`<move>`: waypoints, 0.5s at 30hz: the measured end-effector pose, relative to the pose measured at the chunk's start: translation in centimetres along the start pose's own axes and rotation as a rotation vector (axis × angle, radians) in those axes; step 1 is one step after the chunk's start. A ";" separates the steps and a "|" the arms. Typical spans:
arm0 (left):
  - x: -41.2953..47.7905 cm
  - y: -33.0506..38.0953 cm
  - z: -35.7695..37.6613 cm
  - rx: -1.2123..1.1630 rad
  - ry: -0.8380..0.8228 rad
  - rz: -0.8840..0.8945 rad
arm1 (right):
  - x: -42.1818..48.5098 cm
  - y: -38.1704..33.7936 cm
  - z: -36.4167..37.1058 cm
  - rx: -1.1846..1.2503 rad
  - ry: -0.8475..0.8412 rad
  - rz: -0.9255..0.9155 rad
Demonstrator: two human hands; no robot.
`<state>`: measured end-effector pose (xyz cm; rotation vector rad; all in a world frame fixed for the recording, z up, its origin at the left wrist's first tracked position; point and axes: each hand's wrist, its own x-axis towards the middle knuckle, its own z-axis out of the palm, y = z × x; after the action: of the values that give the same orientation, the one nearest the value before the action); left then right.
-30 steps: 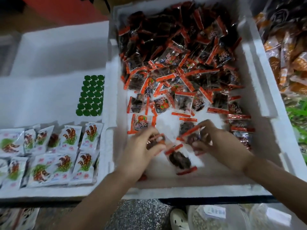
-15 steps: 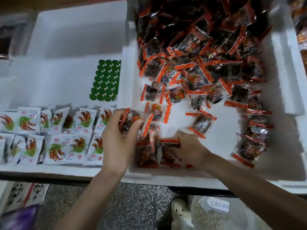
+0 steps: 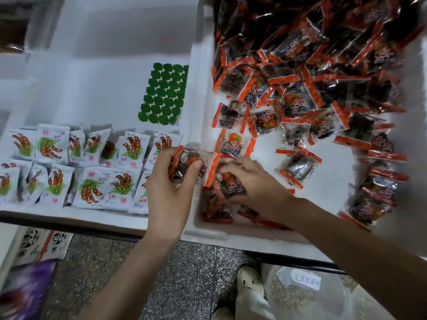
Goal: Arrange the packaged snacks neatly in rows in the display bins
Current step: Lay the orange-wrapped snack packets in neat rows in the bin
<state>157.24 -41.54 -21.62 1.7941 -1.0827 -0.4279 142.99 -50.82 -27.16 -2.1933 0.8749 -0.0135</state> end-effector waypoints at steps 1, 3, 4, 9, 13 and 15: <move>0.0 0.0 0.0 -0.013 0.006 -0.002 | 0.2 0.1 -0.2 -0.023 0.028 -0.002; 0.0 0.1 0.1 -0.040 0.031 -0.005 | 0.2 0.4 -0.9 0.025 0.100 0.001; 0.1 0.1 0.1 -0.050 0.047 -0.001 | 0.1 0.6 -1.5 0.074 0.157 -0.001; -0.1 -0.9 0.7 -0.003 0.092 0.093 | -0.3 2.5 -4.3 -0.279 0.299 -0.120; -0.6 -2.3 1.6 0.021 0.071 0.137 | -0.4 3.3 -3.9 -0.470 0.047 -0.067; -0.7 -2.8 1.8 0.087 0.045 0.195 | -0.6 3.4 -3.2 -0.374 0.220 0.020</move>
<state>156.94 -41.56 -25.03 1.7444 -1.2474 -0.2244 139.66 -54.17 -26.98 -2.5660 1.0931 -0.0889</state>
